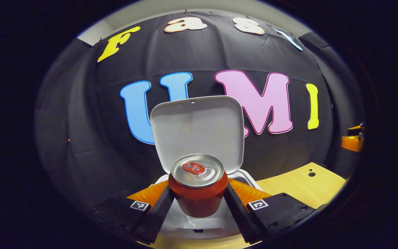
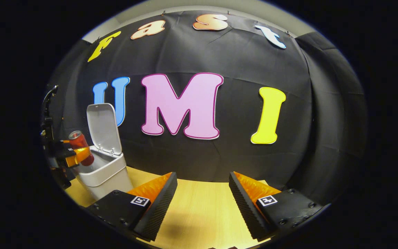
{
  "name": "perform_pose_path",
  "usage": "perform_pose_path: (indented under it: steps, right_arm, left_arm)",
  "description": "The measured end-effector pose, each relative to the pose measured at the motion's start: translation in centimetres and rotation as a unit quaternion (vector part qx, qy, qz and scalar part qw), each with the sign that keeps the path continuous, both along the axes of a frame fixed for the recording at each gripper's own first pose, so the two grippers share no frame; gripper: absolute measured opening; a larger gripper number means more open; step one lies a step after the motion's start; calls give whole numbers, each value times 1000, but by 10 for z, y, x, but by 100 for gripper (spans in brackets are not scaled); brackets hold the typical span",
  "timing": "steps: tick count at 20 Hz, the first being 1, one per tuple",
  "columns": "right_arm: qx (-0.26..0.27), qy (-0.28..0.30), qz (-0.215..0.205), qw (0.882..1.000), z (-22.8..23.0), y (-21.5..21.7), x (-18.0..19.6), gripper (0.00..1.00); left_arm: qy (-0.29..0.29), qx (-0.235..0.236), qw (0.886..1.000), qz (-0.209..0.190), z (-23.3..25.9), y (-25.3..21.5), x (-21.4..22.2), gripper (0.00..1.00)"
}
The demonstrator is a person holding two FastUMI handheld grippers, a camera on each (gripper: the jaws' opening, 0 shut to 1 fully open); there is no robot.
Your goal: Press the lid of the desktop garbage bin to open it, pick up the crumpled paper on the desktop and throw it into the bin, then pick up the pop can on the desktop and drop it into the bin, and finally close the garbage bin lid.
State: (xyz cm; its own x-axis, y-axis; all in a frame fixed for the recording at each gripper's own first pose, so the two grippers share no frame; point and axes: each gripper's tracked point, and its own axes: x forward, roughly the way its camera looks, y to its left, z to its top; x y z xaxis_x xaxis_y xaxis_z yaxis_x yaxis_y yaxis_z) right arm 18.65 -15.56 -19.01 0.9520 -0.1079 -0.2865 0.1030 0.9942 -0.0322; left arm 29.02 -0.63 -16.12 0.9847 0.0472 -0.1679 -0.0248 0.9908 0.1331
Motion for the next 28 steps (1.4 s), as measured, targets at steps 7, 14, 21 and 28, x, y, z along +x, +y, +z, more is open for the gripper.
perform_pose_path:
  steps: [7, 14, 21, 28]
  right_arm:
    - [-12, -4, -12, 1000, 5, -15, -4, 97]
    - [-51, -45, 9, 998, 55, -18, 15, 97]
    - [-31, -78, 26, 996, 105, -15, 37, 97]
    - [-38, -73, 15, 996, 106, -27, 35, 97]
  left_arm:
    - [-9, -12, 1000, 15, 14, -2, 1, 94]
    - [-55, -37, 998, -8, 112, 5, 31, 94]
    - [-82, -22, 995, -48, 175, 14, 94, 93]
    - [-20, -20, 995, -98, 155, -16, 144, 93]
